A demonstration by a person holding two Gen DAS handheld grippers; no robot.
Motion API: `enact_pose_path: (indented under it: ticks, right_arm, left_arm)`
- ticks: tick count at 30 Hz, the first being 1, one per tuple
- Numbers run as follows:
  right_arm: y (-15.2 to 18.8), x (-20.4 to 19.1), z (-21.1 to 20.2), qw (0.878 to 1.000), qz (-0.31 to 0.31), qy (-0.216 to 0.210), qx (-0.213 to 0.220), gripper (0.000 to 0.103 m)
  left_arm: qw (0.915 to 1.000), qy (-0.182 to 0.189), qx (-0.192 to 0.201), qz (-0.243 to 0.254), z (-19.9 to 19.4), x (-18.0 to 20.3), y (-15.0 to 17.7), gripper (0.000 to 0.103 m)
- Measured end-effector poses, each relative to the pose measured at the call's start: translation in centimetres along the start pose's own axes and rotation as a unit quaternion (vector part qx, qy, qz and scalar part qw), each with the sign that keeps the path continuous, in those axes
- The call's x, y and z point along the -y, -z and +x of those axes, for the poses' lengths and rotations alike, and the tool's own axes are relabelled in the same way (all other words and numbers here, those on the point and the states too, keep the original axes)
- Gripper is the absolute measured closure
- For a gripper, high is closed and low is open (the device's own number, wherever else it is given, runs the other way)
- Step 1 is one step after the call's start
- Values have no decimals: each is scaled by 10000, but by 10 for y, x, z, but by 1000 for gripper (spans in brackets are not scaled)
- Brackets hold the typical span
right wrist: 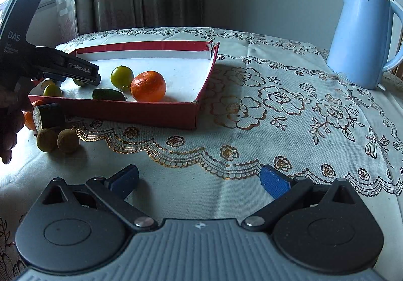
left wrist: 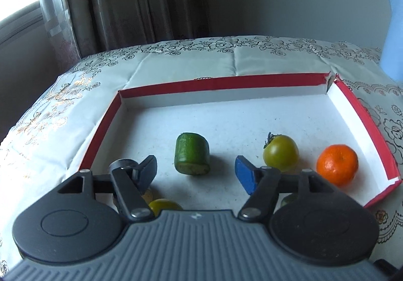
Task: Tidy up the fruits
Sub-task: 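Carry the cucumber piece into the red box and open the left gripper, then lift the open left gripper away from the red box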
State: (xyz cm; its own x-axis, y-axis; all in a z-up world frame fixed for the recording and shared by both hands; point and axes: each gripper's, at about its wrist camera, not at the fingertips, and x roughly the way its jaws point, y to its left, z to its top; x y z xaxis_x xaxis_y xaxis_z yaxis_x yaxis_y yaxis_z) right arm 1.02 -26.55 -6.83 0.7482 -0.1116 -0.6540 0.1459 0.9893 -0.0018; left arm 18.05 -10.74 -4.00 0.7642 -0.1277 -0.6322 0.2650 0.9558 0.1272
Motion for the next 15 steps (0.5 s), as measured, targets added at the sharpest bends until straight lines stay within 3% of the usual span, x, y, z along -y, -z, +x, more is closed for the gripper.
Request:
enact_pose_path:
  ticks: [4,9,15]
  right_arm:
    - [0,0,1,10000,9,-10,2,0]
    - [-1,0,1,10000,36,-38,7,0]
    - [0,0,1,10000,16,-20,-4,0]
  left_arm:
    - [9998,-24,177,-26,-20,-6,6,26]
    - [9980,-89,599,-166,-64,-28,30,0]
    - [9955,-322,650,-614,-104,-76,78,0]
